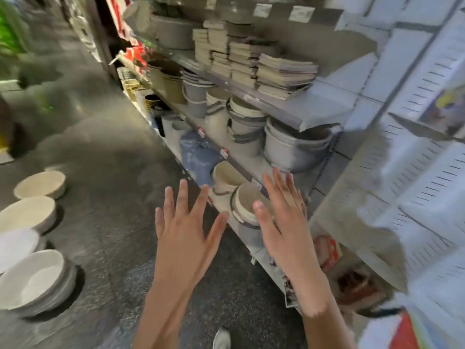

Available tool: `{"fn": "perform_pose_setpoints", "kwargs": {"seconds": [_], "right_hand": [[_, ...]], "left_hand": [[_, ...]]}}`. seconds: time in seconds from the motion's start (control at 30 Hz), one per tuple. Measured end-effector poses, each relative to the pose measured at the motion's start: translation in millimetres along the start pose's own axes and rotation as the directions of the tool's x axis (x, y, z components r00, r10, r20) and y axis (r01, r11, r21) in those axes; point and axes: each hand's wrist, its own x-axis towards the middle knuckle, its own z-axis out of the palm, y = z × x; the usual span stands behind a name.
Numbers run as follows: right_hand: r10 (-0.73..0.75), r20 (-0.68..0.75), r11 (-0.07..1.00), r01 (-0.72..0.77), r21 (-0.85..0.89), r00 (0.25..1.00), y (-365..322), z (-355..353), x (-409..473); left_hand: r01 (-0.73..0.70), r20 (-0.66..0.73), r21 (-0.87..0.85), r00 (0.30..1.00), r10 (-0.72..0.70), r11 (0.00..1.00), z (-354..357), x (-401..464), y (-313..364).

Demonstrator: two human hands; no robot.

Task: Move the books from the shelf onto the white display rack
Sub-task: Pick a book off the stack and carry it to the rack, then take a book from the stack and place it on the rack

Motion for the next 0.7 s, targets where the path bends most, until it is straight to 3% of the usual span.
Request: {"fn": "perform_pose_setpoints", "kwargs": {"seconds": [0.3, 0.6, 0.7], "right_hand": [[-0.093, 0.03, 0.983, 0.087, 0.162, 0.995, -21.8, 92.1, 179.6], [-0.202, 0.122, 0.962, 0.173, 0.211, 0.972, -61.9, 180.3, 299.0], [-0.17, 0.134, 0.962, 0.136, 0.235, 0.976, -76.7, 213.7, 335.8]], "left_hand": [[0.099, -0.087, 0.039, 0.992, -0.096, 0.994, -17.9, 169.7, -67.7], [0.213, -0.121, -0.019, 0.969, -0.214, 0.977, -29.2, 268.8, -149.2], [0.2, -0.11, -0.048, 0.973, -0.204, 0.979, -29.2, 309.6, -180.5]]}}
